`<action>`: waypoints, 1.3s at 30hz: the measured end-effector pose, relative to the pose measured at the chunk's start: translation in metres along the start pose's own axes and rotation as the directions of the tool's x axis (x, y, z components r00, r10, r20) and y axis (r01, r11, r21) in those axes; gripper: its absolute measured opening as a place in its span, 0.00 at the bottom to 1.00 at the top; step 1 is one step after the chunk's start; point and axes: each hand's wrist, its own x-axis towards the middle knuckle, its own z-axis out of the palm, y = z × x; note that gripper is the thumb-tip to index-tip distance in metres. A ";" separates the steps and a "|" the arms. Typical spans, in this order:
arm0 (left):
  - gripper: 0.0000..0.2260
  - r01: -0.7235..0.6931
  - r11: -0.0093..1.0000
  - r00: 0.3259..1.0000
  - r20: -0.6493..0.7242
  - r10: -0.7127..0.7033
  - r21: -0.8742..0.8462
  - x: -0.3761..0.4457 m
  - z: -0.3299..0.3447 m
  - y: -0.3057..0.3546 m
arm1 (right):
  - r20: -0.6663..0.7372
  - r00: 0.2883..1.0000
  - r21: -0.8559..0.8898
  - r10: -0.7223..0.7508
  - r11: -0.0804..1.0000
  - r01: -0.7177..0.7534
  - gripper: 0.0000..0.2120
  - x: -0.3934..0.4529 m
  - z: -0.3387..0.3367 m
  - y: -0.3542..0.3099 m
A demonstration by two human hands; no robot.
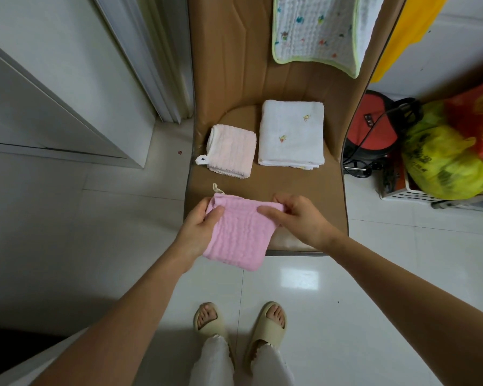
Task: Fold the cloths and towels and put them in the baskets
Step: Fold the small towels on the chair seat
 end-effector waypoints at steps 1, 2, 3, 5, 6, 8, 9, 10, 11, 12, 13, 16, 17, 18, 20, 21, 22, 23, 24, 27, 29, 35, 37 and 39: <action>0.08 -0.008 1.000 1.000 -0.017 0.008 0.016 -0.001 0.002 -0.001 | 0.008 0.999 0.061 0.039 0.997 -0.039 0.22 0.000 0.000 -0.002; 0.08 -0.016 0.999 0.999 -0.033 0.017 0.037 -0.001 0.004 -0.003 | 0.025 0.997 0.119 0.076 0.990 -0.078 0.21 0.000 -0.002 -0.004; 0.07 -0.026 0.998 0.998 -0.053 0.029 0.061 0.000 0.006 -0.005 | 0.038 0.993 0.175 0.114 0.977 -0.119 0.21 0.002 -0.004 -0.005; 0.06 -0.035 0.992 0.995 -0.088 0.045 0.119 0.004 0.010 -0.004 | 0.036 0.983 0.272 0.179 0.945 -0.182 0.17 0.005 -0.006 -0.008; 0.07 -0.027 0.989 0.994 -0.100 0.042 0.143 0.007 0.013 -0.002 | 0.021 0.978 0.315 0.207 0.927 -0.203 0.14 0.009 -0.005 -0.010; 0.11 0.027 0.985 0.993 -0.121 -0.006 0.172 0.012 0.022 0.002 | -0.033 0.959 0.397 0.282 0.884 -0.246 0.11 0.014 0.000 -0.012; 0.13 0.081 0.979 0.989 -0.136 -0.056 0.185 0.014 0.025 0.004 | -0.049 0.946 0.451 0.321 0.852 -0.266 0.11 0.016 0.003 -0.012; 0.14 0.153 0.970 0.981 -0.150 -0.125 0.188 0.016 0.028 0.006 | -0.044 0.937 0.521 0.346 0.808 -0.274 0.11 0.017 0.005 -0.013; 0.15 0.241 0.957 0.963 -0.161 -0.215 0.164 0.018 0.030 0.007 | -0.023 0.936 0.578 0.352 0.768 -0.275 0.14 0.015 0.007 -0.014; 0.15 0.339 0.934 0.935 -0.154 -0.320 0.113 0.021 0.030 0.007 | 0.003 0.941 0.606 0.339 0.748 -0.271 0.17 0.011 0.008 -0.014; 0.16 0.435 0.899 0.895 -0.130 -0.427 0.041 0.022 0.029 0.009 | 0.026 0.952 0.596 0.305 0.760 -0.260 0.21 0.006 0.008 -0.015; 0.16 0.537 0.838 0.840 -0.027 -0.542 -0.093 0.019 0.023 0.015 | 0.113 0.982 0.482 0.149 0.856 -0.186 0.27 -0.013 0.006 -0.016; 0.16 0.543 0.835 0.838 -0.014 -0.546 -0.092 0.018 0.022 0.016 | 0.146 0.983 0.432 0.115 0.886 -0.168 0.29 -0.017 0.006 -0.015; 0.17 0.549 0.831 0.834 -0.003 -0.551 -0.087 0.018 0.021 0.017 | 0.164 0.982 0.372 0.091 0.917 -0.147 0.31 -0.018 0.008 -0.014; 0.17 0.556 0.829 0.831 0.008 -0.557 -0.061 0.016 0.020 0.018 | 0.116 0.992 0.247 0.054 0.965 -0.082 0.30 -0.016 0.013 -0.010; 0.16 0.556 0.830 0.831 0.003 -0.557 -0.046 0.015 0.020 0.017 | 0.070 0.997 0.169 0.023 0.985 -0.035 0.28 -0.013 0.016 -0.008; 0.16 0.552 0.834 0.834 -0.008 -0.552 -0.024 0.018 0.020 0.014 | 0.038 0.999 0.076 -0.015 0.997 0.012 0.26 -0.011 0.018 -0.006; 0.16 0.544 0.839 0.839 -0.024 -0.543 0.018 0.019 0.021 0.011 | 0.026 0.998 -0.012 -0.060 0.998 0.061 0.25 -0.009 0.019 -0.006; 0.16 0.537 0.840 0.843 -0.049 -0.535 0.081 0.021 0.021 0.009 | 0.027 0.994 -0.097 -0.109 0.989 0.111 0.25 -0.008 0.020 -0.007; 0.14 0.492 0.839 0.866 -0.231 -0.444 0.232 0.029 0.019 0.003 | 0.014 0.965 -0.227 -0.263 0.939 0.259 0.21 -0.007 0.018 -0.009; 0.12 0.394 0.895 0.891 -0.327 -0.316 0.209 0.034 0.017 0.007 | -0.029 0.963 -0.181 -0.268 0.949 0.259 0.21 -0.014 0.022 -0.009; 0.17 -0.035 0.966 0.982 -0.168 0.081 0.256 0.035 0.022 0.020 | 0.036 0.972 0.763 0.230 0.623 -0.176 0.26 -0.022 0.018 -0.008; 0.17 -0.080 0.970 0.982 -0.148 0.116 0.229 0.030 0.026 0.021 | 0.126 0.904 0.781 0.408 0.522 -0.344 0.38 -0.010 0.016 -0.008; 0.15 -0.106 0.971 0.982 -0.131 0.136 0.213 0.024 0.034 0.021 | 0.143 0.850 0.743 0.507 0.512 -0.431 0.39 0.001 0.017 -0.015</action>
